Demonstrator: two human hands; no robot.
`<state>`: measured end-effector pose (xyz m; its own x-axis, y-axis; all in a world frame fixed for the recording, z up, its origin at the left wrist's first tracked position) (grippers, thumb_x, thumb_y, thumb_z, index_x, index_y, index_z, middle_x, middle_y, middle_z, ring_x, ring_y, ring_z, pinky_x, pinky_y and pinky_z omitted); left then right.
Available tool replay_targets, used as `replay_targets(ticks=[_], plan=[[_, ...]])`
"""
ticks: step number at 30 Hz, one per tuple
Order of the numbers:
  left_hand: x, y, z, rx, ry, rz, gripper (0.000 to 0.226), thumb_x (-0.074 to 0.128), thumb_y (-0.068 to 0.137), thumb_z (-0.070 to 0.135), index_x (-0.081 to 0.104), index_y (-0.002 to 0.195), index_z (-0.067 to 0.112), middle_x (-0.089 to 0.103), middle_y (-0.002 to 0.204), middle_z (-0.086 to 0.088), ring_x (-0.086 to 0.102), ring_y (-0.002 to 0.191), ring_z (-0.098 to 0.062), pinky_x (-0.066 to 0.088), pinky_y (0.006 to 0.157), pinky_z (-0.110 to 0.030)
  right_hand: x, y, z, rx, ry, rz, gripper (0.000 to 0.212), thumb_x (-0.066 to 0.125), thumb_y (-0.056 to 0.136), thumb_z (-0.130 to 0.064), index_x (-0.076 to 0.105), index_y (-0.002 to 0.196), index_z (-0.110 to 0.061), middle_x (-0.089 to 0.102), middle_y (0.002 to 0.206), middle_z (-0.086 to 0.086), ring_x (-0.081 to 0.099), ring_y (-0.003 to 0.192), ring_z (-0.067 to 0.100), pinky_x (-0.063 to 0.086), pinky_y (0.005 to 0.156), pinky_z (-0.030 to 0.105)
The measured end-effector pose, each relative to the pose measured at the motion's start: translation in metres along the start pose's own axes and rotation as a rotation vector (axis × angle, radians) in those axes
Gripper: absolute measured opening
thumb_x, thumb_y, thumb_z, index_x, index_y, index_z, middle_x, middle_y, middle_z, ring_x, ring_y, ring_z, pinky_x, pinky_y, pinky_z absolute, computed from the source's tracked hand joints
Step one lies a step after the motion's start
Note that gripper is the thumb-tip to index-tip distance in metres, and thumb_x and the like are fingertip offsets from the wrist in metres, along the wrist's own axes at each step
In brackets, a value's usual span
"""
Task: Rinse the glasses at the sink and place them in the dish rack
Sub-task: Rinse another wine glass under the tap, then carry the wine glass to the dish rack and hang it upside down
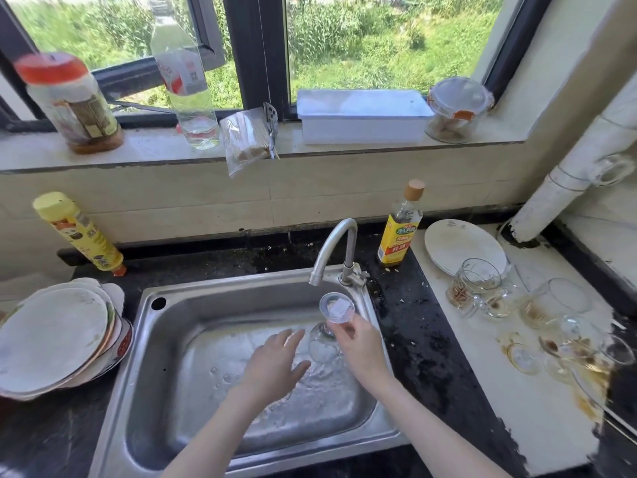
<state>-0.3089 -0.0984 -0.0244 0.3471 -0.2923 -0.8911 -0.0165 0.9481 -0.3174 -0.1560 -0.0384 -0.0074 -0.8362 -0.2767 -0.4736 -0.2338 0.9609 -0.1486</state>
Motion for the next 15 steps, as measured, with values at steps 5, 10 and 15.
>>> replay_targets(ticks=[5, 10, 15], plan=[[-0.013, -0.011, 0.011, 0.063, -0.113, 0.193, 0.054, 0.044, 0.095, 0.038, 0.032, 0.143, 0.017, 0.033, 0.148, -0.004, 0.032, 0.135, -0.021, 0.026, 0.109, -0.031, -0.02, -0.01, -0.008, -0.115, -0.052, 0.034, 0.024, 0.057, 0.092, -0.027, 0.064, 0.099, -0.005, 0.066, 0.093, 0.009, 0.06, 0.087, 0.022, 0.047, 0.079, 0.037], [-0.016, -0.031, 0.022, 0.14, 0.05, 0.256, 0.064, 0.016, 0.093, 0.054, 0.055, 0.125, 0.014, 0.06, 0.124, -0.006, 0.057, 0.115, -0.028, 0.047, 0.092, -0.041, -0.045, -0.034, -0.002, -0.135, -0.05, 0.055, 0.021, 0.058, 0.092, -0.027, 0.063, 0.105, -0.012, 0.063, 0.096, 0.001, 0.057, 0.091, 0.016, 0.046, 0.082, 0.03], [-0.001, -0.046, 0.036, 0.262, 0.129, 0.213, 0.049, 0.021, 0.095, 0.046, 0.053, 0.12, 0.019, 0.065, 0.116, -0.003, 0.063, 0.106, -0.028, 0.052, 0.081, -0.041, -0.067, -0.082, 0.016, -0.079, -0.09, 0.165, 0.017, 0.059, 0.091, -0.024, 0.063, 0.098, -0.01, 0.059, 0.092, -0.003, 0.055, 0.092, 0.016, 0.045, 0.082, 0.03]])
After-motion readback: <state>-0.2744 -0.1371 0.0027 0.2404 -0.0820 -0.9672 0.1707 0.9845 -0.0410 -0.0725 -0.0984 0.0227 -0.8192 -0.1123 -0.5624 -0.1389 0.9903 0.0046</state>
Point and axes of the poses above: each hand's wrist, its own y-axis towards the middle knuckle, its own x-axis out of the palm, z = x × y, the point moved 1 cm from there along y, towards the middle knuckle
